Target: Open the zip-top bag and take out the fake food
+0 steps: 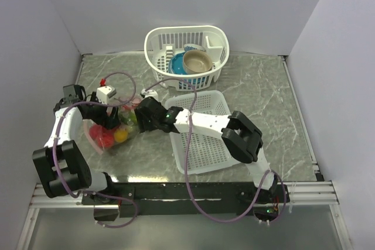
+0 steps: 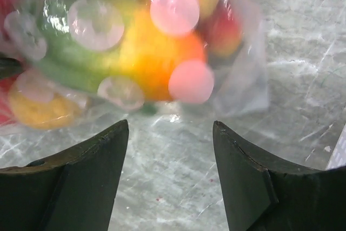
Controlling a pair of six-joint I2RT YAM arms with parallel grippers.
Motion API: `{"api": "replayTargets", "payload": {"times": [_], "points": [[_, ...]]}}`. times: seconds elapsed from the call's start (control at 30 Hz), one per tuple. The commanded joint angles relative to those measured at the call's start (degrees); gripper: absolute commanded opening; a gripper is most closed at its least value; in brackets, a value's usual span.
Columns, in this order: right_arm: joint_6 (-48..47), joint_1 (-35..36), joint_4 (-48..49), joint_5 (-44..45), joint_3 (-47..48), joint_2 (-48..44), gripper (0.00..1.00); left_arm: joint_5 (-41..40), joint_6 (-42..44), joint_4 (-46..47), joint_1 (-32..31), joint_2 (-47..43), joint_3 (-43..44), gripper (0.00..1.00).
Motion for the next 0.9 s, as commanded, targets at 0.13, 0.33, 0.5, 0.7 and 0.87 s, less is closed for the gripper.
{"api": "replayTargets", "payload": {"times": [0.13, 0.33, 0.5, 0.7, 0.87], "points": [[0.01, -3.33, -6.9, -1.62, 17.66, 8.07, 0.72, 3.15, 6.67, -15.24, 0.26, -5.53, -4.34, 0.99], [-0.78, -5.44, -13.23, -2.49, 33.24, 16.69, 0.71, 8.59, 7.81, -24.09, -0.79, -9.75, -1.62, 0.99], [0.45, -7.72, -12.1, -4.08, 33.88, 17.67, 0.71, 10.45, 11.06, -28.08, -0.8, -10.9, 2.94, 0.99], [-2.45, -8.61, -12.98, -4.08, 32.23, 13.13, 0.77, 8.44, 7.64, -25.54, -0.27, -8.53, 10.85, 0.99], [0.35, -6.5, -6.75, 0.13, 13.7, -2.51, 0.77, 6.41, 5.01, -18.25, 0.88, -9.14, 12.45, 0.99]]}}
